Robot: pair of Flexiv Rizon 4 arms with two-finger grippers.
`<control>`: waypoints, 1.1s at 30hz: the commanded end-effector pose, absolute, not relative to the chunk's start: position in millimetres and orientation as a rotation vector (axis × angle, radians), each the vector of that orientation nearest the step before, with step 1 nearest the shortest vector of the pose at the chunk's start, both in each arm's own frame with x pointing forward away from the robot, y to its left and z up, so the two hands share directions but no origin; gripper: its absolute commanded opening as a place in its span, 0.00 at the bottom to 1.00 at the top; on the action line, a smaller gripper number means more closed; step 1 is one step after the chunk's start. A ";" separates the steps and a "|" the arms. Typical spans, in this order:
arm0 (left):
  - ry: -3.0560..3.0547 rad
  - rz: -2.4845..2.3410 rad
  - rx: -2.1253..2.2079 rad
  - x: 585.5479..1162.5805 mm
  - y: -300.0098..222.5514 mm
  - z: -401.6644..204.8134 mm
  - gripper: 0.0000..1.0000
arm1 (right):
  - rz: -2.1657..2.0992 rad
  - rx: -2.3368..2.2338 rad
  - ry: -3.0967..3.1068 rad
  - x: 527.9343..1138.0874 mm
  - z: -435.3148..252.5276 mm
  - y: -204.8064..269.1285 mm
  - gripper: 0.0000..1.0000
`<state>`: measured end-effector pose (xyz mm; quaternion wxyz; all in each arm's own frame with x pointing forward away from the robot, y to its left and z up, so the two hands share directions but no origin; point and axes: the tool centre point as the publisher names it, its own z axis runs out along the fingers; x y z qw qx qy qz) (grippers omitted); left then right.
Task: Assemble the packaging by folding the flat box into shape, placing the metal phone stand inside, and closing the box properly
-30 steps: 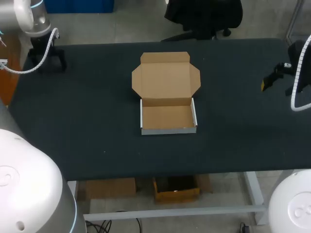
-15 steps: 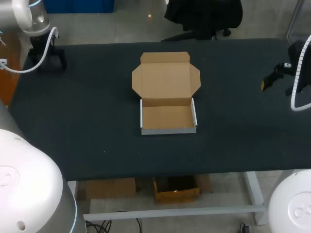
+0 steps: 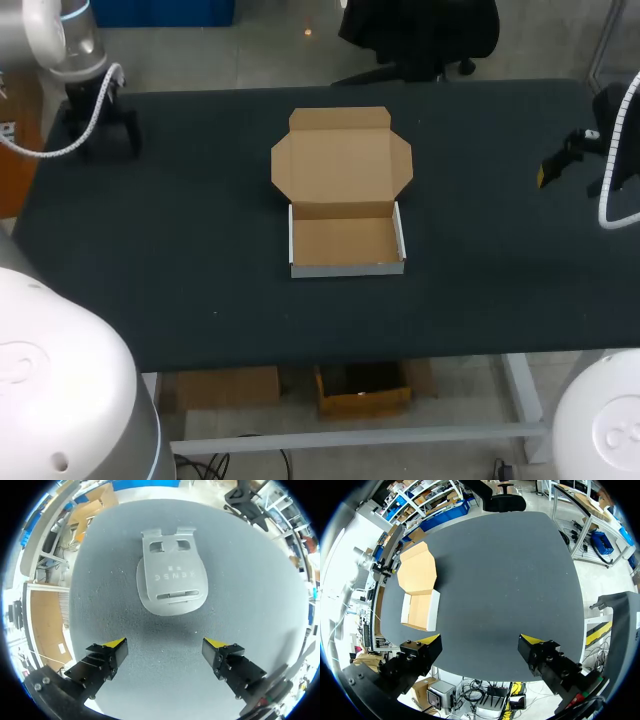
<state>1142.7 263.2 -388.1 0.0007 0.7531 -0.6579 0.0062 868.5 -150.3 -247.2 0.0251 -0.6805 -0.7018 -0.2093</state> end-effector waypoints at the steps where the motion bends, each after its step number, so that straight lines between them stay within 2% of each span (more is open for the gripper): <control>1: -2.087 0.022 2.378 1132.3 259.4 -382.1 1.00 | -0.641 -2.100 -2.168 868.5 -245.6 -151.0 1.00; 6: -2.104 0.038 2.370 1114.6 259.2 -370.2 1.00 | -0.641 -2.100 -2.168 868.5 -245.6 -151.0 1.00; 33: -2.104 0.038 2.370 1114.6 259.2 -370.2 1.00 | -0.641 -2.100 -2.168 868.5 -245.6 -151.0 1.00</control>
